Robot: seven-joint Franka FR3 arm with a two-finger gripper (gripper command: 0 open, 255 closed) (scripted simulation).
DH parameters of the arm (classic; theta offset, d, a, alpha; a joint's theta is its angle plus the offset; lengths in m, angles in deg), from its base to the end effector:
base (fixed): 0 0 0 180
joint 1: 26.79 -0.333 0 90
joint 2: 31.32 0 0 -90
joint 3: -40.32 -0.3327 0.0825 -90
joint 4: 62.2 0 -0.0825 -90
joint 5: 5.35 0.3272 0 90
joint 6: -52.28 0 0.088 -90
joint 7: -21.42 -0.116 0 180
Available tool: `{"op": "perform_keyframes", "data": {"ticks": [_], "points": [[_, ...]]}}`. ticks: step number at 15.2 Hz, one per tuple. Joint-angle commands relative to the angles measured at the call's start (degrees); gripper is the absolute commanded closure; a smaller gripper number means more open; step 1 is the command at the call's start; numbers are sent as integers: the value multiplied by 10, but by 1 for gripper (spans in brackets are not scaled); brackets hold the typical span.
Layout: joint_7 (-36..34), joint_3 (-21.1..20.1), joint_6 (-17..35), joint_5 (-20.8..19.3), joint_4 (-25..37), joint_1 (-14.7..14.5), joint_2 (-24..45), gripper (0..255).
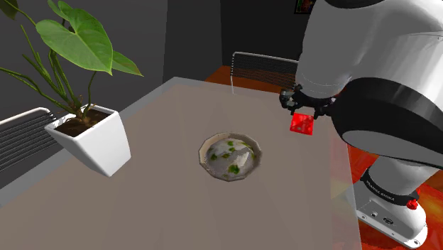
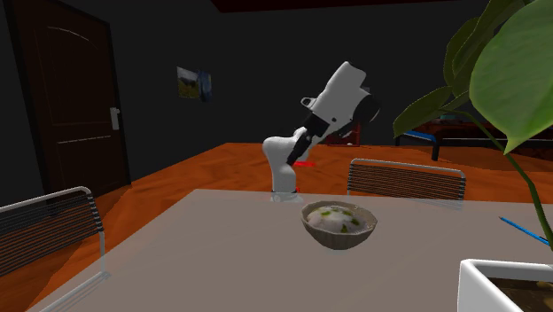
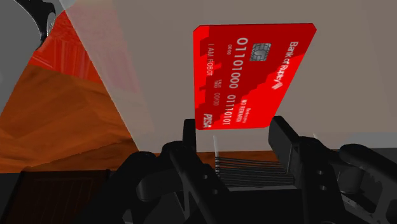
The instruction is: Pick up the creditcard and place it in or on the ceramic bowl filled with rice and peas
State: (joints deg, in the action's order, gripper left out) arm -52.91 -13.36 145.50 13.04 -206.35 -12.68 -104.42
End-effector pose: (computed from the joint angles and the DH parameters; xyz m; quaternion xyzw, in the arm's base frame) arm 0.1308 0.2468 0.4758 0.8259 -0.4846 0.2469 0.1485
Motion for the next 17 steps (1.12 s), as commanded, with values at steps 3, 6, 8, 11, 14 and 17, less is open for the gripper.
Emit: {"op": "perform_keyframes", "data": {"ticks": [3, 6, 8, 11, 14, 17], "points": [[-24, -54, 13, 16, 82, 70, 57, 255], [-43, -96, 15, 22, 148, 126, 92, 255], [-55, -125, 13, 25, 195, 166, 113, 255], [-73, -171, 6, 28, 270, 231, 138, 255], [-89, -216, -6, 32, 345, 295, 155, 255], [-93, -227, 10, 41, 328, 292, 149, 255]]}}
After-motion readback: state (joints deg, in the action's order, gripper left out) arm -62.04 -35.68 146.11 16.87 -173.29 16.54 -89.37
